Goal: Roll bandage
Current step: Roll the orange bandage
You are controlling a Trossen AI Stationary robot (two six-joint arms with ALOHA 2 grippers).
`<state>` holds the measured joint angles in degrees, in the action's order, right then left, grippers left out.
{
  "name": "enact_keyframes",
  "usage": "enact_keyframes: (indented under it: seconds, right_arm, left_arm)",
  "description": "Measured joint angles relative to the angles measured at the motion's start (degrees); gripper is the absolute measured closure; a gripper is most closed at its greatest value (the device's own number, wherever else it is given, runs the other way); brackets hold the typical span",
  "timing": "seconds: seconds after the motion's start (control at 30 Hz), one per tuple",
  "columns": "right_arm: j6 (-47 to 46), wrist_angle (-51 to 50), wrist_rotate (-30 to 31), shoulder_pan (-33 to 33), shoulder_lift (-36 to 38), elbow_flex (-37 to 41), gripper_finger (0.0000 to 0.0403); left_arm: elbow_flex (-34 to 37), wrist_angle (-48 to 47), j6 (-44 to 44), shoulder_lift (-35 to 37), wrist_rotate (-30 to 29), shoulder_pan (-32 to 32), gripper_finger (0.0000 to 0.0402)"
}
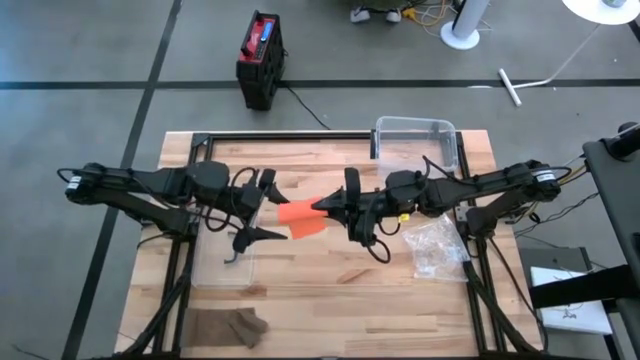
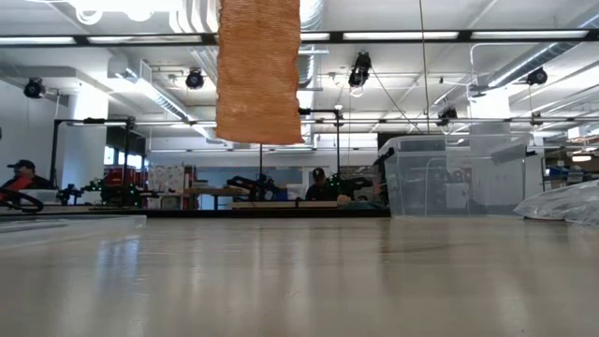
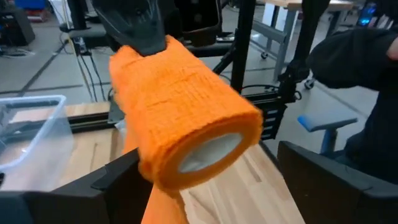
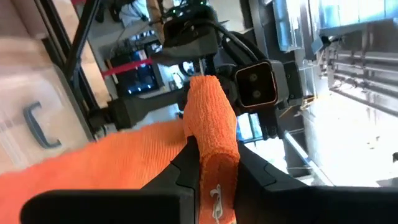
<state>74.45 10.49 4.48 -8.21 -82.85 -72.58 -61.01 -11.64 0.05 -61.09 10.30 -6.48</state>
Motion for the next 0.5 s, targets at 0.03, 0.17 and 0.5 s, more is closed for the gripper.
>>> enact_keyframes:
  seconds: [0.03,0.17,0.5]
  right_arm:
    - [1.7,-0.1,0.1,0.0,-0.1,0.0,0.0355]
    - [8.6,-0.7,0.7,-0.1,-1.0,0.1,0.0355]
    - [21.9,-2.0,1.1,-0.1,-1.6,0.1,0.0355]
  left_arm:
    - [0.0,0.4,-0.7,-0.1,0.8,0.0,0.0084]
    - [0.1,1.6,-4.7,-0.5,5.0,0.0,0.0096]
    - [0.2,1.6,-15.7,0.2,5.5,0.0,0.0108]
